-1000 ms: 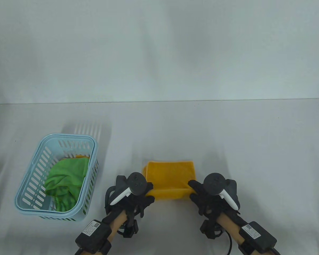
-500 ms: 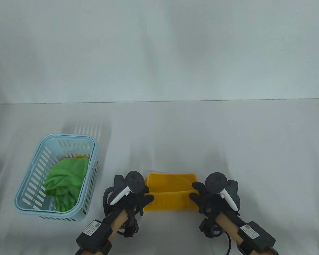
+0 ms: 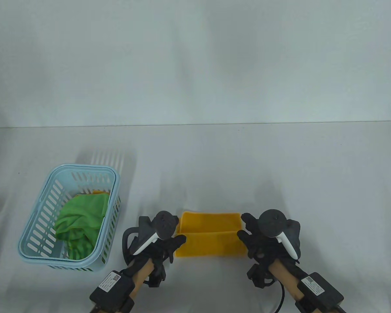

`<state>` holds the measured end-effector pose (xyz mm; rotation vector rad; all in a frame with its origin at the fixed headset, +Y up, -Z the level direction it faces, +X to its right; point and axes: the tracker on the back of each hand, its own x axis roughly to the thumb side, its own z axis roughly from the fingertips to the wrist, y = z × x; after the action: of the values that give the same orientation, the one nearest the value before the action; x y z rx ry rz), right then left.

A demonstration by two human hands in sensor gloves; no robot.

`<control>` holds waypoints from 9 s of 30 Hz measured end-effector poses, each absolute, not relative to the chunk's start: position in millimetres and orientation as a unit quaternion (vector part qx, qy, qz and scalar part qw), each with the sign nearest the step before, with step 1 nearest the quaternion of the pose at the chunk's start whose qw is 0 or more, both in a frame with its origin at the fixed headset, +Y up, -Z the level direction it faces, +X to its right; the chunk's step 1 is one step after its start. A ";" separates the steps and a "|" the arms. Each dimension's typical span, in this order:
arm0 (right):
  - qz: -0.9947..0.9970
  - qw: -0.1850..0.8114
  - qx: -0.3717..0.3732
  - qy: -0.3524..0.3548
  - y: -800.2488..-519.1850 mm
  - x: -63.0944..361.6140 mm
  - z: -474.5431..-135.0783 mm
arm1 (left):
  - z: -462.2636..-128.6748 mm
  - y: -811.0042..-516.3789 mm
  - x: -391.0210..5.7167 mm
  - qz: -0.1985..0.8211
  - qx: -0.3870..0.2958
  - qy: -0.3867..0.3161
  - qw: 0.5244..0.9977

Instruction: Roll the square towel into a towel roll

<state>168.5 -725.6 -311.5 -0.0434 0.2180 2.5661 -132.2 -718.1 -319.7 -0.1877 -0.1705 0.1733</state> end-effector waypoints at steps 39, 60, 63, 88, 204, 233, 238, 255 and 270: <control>0.962 0.216 0.028 0.165 -750.8 154.0 -316.8 | -323.9 -746.1 -114.5 0.094 -0.198 -0.149 0.964; 0.955 0.240 -0.062 0.160 -753.4 168.4 -319.3 | -330.7 -748.0 -132.2 0.141 -0.204 -0.043 0.968; 0.955 0.243 -0.069 0.158 -754.3 171.0 -321.6 | -332.8 -745.6 -135.7 0.109 -0.172 -0.027 0.979; 0.961 0.244 0.062 0.116 -723.8 156.2 -309.5 | -315.7 -694.4 -135.4 0.096 -0.039 -0.078 0.992; 0.988 0.076 -0.130 -0.035 -625.8 243.4 -390.9 | -301.6 -663.9 -137.2 0.106 0.034 -0.085 0.990; 0.971 0.222 0.065 -0.060 -667.2 111.3 -298.6 | -330.5 -548.1 -267.3 0.046 0.029 0.060 0.997; 0.967 0.241 0.060 -0.053 -666.7 115.3 -299.6 | -361.0 -586.0 -308.1 0.025 -0.059 0.139 0.988; 0.965 0.254 0.053 -0.038 -667.3 119.8 -300.7 | -392.8 -702.2 -329.1 -0.084 -0.304 0.170 0.934; 0.963 0.264 0.046 -0.032 -667.7 120.7 -301.5 | -398.0 -706.5 -326.2 -0.118 -0.239 0.178 0.947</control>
<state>120.7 -667.7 -301.5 0.1239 -0.0857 2.6037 -326.2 -706.5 -398.0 -0.4863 0.3632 -0.2397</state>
